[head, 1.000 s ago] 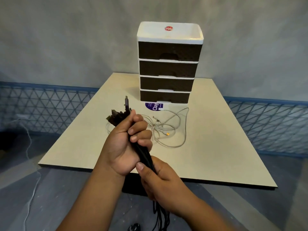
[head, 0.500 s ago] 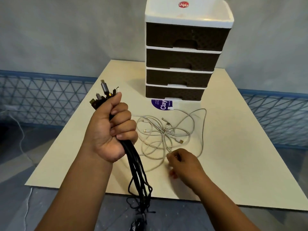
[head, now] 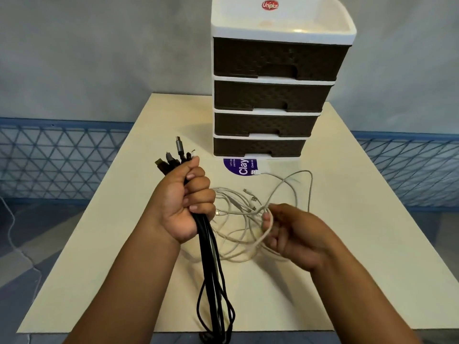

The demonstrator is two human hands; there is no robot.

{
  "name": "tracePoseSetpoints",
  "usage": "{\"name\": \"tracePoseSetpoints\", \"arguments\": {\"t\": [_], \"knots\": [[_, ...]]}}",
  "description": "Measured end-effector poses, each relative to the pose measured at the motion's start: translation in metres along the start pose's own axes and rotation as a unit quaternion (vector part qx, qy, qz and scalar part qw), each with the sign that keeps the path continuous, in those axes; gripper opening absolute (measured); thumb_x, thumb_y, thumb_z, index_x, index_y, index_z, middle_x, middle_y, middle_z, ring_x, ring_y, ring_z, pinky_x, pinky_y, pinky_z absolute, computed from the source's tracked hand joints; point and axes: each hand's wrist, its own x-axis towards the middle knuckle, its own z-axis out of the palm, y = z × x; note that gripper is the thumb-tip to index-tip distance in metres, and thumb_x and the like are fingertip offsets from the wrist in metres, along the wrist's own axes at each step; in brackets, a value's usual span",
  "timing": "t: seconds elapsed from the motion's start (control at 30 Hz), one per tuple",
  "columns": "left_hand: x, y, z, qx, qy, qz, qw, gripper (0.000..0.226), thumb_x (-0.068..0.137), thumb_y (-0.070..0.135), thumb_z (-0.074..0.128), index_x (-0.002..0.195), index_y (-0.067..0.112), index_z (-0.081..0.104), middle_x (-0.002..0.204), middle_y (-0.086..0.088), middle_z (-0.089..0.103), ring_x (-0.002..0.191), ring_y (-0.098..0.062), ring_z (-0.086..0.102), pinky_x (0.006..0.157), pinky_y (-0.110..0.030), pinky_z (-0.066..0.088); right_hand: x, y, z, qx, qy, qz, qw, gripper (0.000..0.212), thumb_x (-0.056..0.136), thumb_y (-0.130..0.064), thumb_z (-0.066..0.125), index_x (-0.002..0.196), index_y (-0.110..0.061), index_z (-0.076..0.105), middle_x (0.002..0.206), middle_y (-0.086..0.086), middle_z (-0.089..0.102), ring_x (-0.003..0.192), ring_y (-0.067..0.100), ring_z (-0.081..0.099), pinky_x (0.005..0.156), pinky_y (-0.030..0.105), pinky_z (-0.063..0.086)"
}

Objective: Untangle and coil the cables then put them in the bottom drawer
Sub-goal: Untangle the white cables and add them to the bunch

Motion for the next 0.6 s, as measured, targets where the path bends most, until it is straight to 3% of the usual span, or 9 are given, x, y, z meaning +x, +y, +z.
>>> {"name": "tracePoseSetpoints", "arguments": {"t": [0.03,0.1,0.2,0.27,0.33,0.43,0.53,0.6], "knots": [[0.003,0.0,0.0,0.0,0.0,-0.007,1.0,0.045,0.096,0.038,0.045,0.054,0.024,0.033,0.036,0.005,0.024,0.039,-0.004,0.007,0.03,-0.015,0.017,-0.004,-0.011,0.003,0.075,-0.031,0.023,0.996,0.01,0.09,-0.011,0.051,0.089,-0.003,0.058,0.056,0.002,0.051,0.041,0.011,0.048,0.041,0.023,0.043],[0.007,0.0,0.001,0.003,0.0,-0.023,1.0,0.044,0.095,0.038,0.046,0.055,0.023,0.034,0.036,0.005,0.024,0.039,-0.004,0.007,0.031,-0.015,0.016,-0.011,-0.029,0.01,0.104,-0.061,0.002,0.993,0.02,0.093,-0.016,0.05,0.107,-0.002,0.053,0.053,-0.002,0.037,0.037,0.008,0.032,0.039,0.021,0.032],[0.011,0.001,0.0,0.011,-0.003,-0.046,0.999,0.042,0.093,0.037,0.048,0.055,0.022,0.038,0.037,0.006,0.024,0.04,-0.003,0.007,0.033,-0.015,0.014,-0.034,-0.054,0.023,-0.058,-0.035,-0.169,0.983,0.028,0.101,-0.019,0.045,0.124,-0.007,0.056,0.056,-0.001,0.038,0.044,0.008,0.03,0.048,0.024,0.029],[0.013,0.0,0.0,0.018,-0.007,-0.061,0.998,0.04,0.092,0.037,0.049,0.056,0.021,0.042,0.037,0.007,0.024,0.039,-0.003,0.008,0.034,-0.015,0.014,-0.051,-0.068,0.033,-0.204,-0.019,-0.323,0.924,0.028,0.104,-0.019,0.042,0.127,-0.019,0.058,0.061,-0.001,0.047,0.052,0.012,0.039,0.054,0.025,0.034],[0.013,0.0,0.001,0.028,-0.008,-0.071,0.997,0.035,0.091,0.037,0.051,0.06,0.02,0.048,0.037,0.007,0.023,0.034,-0.003,0.012,0.034,-0.015,0.014,-0.063,-0.077,0.041,-0.258,-0.073,-0.431,0.862,0.03,0.104,-0.016,0.039,0.128,-0.022,0.055,0.063,0.0,0.053,0.057,0.015,0.046,0.056,0.025,0.041],[0.013,-0.005,0.004,0.05,-0.015,-0.085,0.995,0.028,0.088,0.037,0.055,0.07,0.016,0.06,0.038,0.008,0.023,0.028,-0.002,0.022,0.033,-0.014,0.015,-0.074,-0.081,0.048,-0.26,-0.153,-0.457,0.837,0.03,0.102,-0.015,0.036,0.125,-0.018,0.055,0.071,0.005,0.061,0.062,0.021,0.057,0.062,0.028,0.048],[0.012,-0.011,0.012,0.083,-0.024,-0.096,0.992,0.027,0.085,0.036,0.058,0.072,0.014,0.067,0.038,0.009,0.02,0.028,-0.002,0.022,0.033,-0.013,0.015,-0.075,-0.08,0.054,-0.25,-0.181,-0.412,0.858,0.034,0.102,-0.01,0.03,0.114,-0.013,0.061,0.099,0.008,0.074,0.092,0.026,0.071,0.08,0.033,0.055],[0.012,-0.013,0.017,0.103,-0.026,-0.093,0.99,0.025,0.083,0.034,0.059,0.073,0.014,0.069,0.039,0.009,0.019,0.029,-0.002,0.02,0.033,-0.013,0.014,-0.071,-0.077,0.053,-0.295,-0.153,-0.419,0.845,0.031,0.101,-0.009,0.034,0.114,-0.015,0.062,0.112,0.004,0.073,0.107,0.024,0.069,0.088,0.035,0.055]]}}
